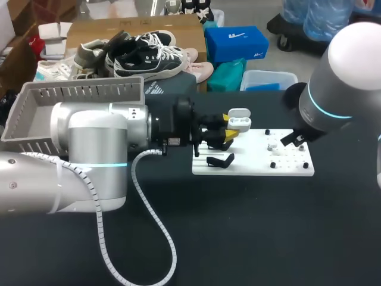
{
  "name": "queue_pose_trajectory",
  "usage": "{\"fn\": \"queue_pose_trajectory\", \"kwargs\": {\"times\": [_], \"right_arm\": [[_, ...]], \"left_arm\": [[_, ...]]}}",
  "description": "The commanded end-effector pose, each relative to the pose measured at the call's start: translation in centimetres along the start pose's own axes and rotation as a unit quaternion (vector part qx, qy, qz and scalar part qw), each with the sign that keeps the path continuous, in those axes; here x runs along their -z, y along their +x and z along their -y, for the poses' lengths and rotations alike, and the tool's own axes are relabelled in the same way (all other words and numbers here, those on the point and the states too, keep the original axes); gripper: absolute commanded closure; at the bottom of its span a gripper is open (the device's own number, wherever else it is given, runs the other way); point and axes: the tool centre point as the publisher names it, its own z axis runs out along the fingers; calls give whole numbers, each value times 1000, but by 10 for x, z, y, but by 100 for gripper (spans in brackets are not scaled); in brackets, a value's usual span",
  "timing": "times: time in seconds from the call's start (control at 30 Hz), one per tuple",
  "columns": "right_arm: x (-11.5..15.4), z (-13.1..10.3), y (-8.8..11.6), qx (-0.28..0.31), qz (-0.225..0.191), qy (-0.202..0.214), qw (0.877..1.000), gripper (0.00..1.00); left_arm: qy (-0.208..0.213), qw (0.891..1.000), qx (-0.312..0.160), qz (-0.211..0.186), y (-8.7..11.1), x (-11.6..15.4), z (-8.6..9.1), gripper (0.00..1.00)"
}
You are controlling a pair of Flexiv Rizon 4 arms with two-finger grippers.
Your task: Pick up each earbud case from the left stands, insert the matching earbuds, close the lid, and place the case in the box.
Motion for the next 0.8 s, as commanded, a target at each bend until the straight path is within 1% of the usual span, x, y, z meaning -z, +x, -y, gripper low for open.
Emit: {"fn": "queue_pose_trajectory", "kwargs": {"times": [0.03, 0.07, 0.1, 0.13, 0.17, 0.2, 0.23, 0.27, 0.3, 0.33, 0.37, 0.43, 0.47, 0.63, 0.67, 0.7, 0.77, 0.8], "right_arm": [[0, -3, -3, -18, -3, 17, 1000, 100], [3, -4, -8, -42, -13, 26, 999, 100], [4, -4, -11, -70, -31, 47, 996, 100], [7, -5, -13, -81, -29, 56, 995, 100], [12, -5, -16, -108, -36, 61, 992, 100], [14, -4, -17, -132, -48, 85, 986, 100], [17, -4, -19, -145, -49, 91, 984, 100], [21, -3, -20, -174, -58, 105, 977, 100], [24, -1, -21, -193, -66, 109, 973, 100], [28, -1, -22, -210, -66, 105, 970, 100], [32, 0, -23, -237, -77, 104, 963, 100], [39, 0, -25, -268, -88, 97, 954, 100], [43, -1, -25, -283, -94, 100, 949, 100], [59, -9, -26, -337, -110, 97, 930, 100], [62, -11, -26, -354, -117, 99, 923, 100], [64, -12, -25, -363, -117, 89, 920, 100], [68, -17, -24, -390, -127, 97, 907, 100], [70, -20, -23, -398, -126, 86, 904, 100]], "left_arm": [[-1, 1000, -1, 2, 1, 0, 0, 100], [-1, 1000, -1, 2, 1, 0, 0, 100], [-1, 1000, -1, 2, 1, 0, 0, 100], [-1, 1000, -1, 2, 1, 0, 0, 100], [-1, 1000, -1, 2, 1, 0, 0, 100], [-1, 1000, -1, 2, 1, 0, 0, 100], [-1, 1000, -1, 2, 1, 0, 0, 100], [-1, 1000, -1, 2, 1, 0, 0, 100], [-1, 1000, -1, 2, 1, 0, 0, 100], [-1, 1000, -1, 2, 1, 0, 0, 100], [-1, 1000, -1, 2, 1, 0, 0, 100], [-1, 1000, -1, 2, 1, 0, 0, 100], [-1, 1000, -1, 2, 1, 0, 0, 100], [-1, 1000, -1, 2, 1, 0, 0, 100], [-1, 1000, -1, 2, 1, 0, 0, 100], [-1, 1000, -1, 2, 1, 0, 0, 100], [-1, 1000, -1, 2, 1, 0, 0, 100], [-1, 1000, -1, 2, 1, 0, 0, 100]]}}
